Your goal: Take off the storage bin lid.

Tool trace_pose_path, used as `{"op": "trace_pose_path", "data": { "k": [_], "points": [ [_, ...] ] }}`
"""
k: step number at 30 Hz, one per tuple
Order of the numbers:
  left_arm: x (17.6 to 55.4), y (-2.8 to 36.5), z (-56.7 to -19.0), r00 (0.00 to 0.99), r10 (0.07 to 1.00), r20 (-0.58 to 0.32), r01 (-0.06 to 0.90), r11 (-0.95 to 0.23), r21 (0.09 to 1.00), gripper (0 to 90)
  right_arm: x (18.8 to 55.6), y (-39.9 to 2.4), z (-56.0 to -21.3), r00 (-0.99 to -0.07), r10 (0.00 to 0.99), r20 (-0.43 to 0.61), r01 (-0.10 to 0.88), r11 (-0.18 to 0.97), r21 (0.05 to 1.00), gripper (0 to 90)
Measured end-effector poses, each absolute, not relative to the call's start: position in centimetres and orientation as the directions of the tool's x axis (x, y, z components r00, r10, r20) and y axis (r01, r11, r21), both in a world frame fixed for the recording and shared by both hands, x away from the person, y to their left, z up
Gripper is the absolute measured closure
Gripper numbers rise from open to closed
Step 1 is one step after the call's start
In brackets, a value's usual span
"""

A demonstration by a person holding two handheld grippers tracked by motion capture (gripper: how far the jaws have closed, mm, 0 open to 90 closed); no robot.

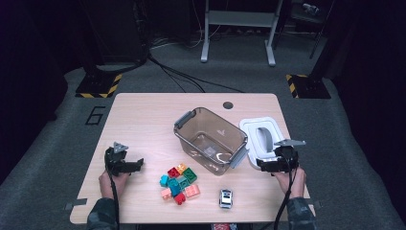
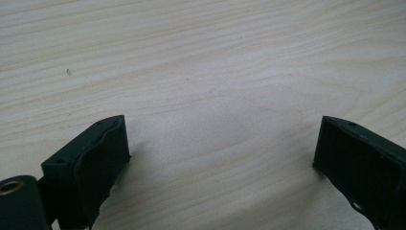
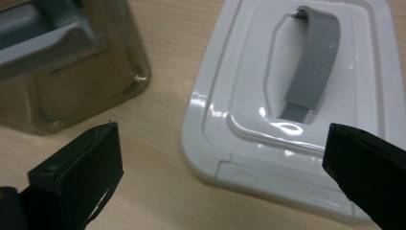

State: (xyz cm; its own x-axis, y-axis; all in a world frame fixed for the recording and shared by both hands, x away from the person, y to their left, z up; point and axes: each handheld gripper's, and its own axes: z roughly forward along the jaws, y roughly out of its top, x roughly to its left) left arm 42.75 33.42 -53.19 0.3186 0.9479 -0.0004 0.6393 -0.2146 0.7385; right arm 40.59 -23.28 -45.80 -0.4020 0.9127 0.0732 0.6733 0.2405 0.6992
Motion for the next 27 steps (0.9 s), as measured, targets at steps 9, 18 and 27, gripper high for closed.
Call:
{"op": "trace_pose_path", "data": {
  "k": [9, 18, 27],
  "points": [
    [42.8, 33.4, -53.2, 0.319, 0.948, 0.0, 0.639, -0.215, 0.739, 4.9, 37.6, -21.0, -46.5, -0.459, 0.885, 0.085, 0.666, 0.279, 0.692, 0.0],
    [42.7, 33.4, -53.2, 0.318, 0.948, -0.001, 0.64, -0.214, 0.738, 4.9, 35.4, -18.4, -47.4, -0.502, 0.858, 0.11, 0.67, 0.306, 0.676, 0.0],
    [42.8, 33.4, -53.2, 0.319, 0.948, 0.0, 0.64, -0.215, 0.738, 4.9, 33.4, -15.6, -47.8, -0.553, 0.818, 0.156, 0.662, 0.318, 0.679, 0.5]
  ]
}}
